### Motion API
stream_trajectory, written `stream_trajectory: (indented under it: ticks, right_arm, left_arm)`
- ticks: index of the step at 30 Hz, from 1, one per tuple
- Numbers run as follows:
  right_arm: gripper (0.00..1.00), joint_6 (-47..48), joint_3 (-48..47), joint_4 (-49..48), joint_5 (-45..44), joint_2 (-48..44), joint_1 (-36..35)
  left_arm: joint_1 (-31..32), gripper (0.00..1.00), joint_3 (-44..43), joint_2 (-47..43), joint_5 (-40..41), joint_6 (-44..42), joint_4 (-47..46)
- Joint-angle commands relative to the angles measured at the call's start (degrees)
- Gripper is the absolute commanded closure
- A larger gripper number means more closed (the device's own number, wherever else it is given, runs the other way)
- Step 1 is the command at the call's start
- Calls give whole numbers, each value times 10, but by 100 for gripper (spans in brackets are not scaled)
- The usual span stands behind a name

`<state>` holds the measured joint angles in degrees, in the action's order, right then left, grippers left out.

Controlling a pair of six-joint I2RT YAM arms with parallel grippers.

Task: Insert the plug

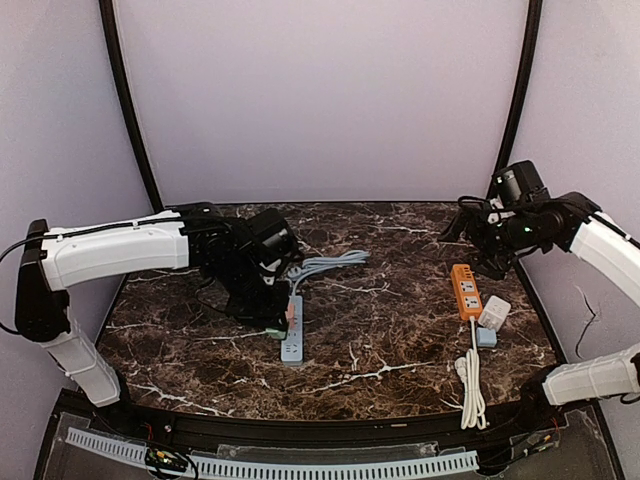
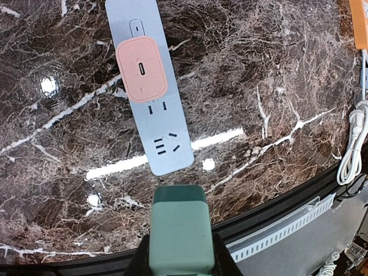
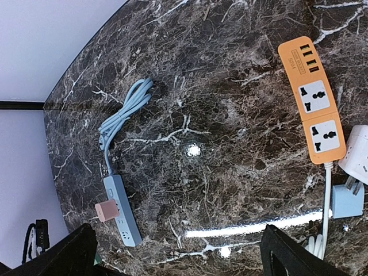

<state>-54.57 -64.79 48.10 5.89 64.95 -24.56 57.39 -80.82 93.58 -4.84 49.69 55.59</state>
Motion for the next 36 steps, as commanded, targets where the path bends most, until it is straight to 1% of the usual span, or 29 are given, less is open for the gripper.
stream_trajectory:
  ticks: [1,8,14,36]
  right_arm:
    - [1,11,14,7,-5,-7,3]
    - [1,1,11,1,0,-5,4]
    - [1,-3,11,-2,5,-2,3]
    - [1,-3,30,1,-1,-24,4]
  left_arm:
    - [1,99,3,4,12,-2,18]
    - [0,99,-26,44,21,-16,39]
    - [0,99,-31,78,7,-11,46]
    - [0,99,-40,112,-7,16,47]
